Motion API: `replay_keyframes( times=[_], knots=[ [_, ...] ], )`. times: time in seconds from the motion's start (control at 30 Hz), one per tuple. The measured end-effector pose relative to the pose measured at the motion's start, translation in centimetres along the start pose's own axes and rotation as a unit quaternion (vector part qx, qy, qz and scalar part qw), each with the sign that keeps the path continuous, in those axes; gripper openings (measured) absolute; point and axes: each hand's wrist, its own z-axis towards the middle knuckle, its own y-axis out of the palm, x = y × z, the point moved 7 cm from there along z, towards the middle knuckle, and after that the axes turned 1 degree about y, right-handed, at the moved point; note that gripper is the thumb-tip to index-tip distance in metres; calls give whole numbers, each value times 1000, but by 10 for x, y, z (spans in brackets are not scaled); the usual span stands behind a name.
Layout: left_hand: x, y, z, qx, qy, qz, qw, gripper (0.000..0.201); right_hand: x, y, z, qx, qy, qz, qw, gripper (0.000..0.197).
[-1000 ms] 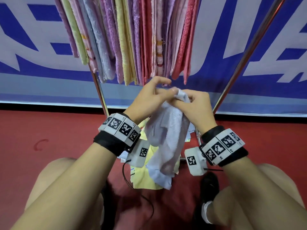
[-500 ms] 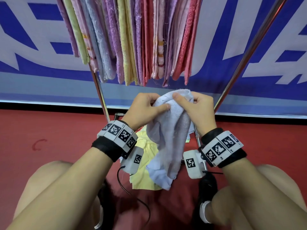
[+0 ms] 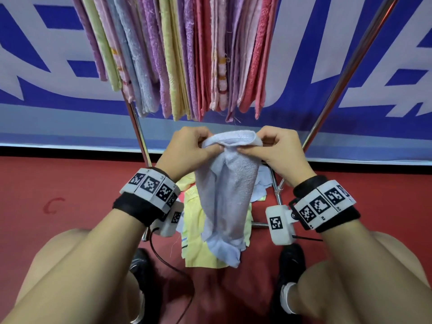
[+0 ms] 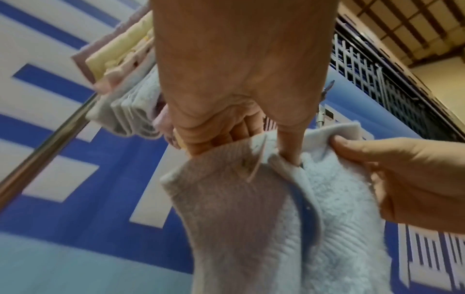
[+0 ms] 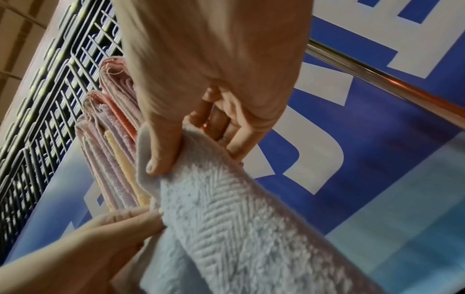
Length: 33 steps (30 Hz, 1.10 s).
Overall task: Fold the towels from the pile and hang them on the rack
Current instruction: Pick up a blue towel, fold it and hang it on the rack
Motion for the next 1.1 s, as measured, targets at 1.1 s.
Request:
replay_keyframes(
  times=[1.1],
  knots=[
    [40,-27,1,116,89,-92,985,21,-6,-21,15,103,30,137,985,19]
  ],
)
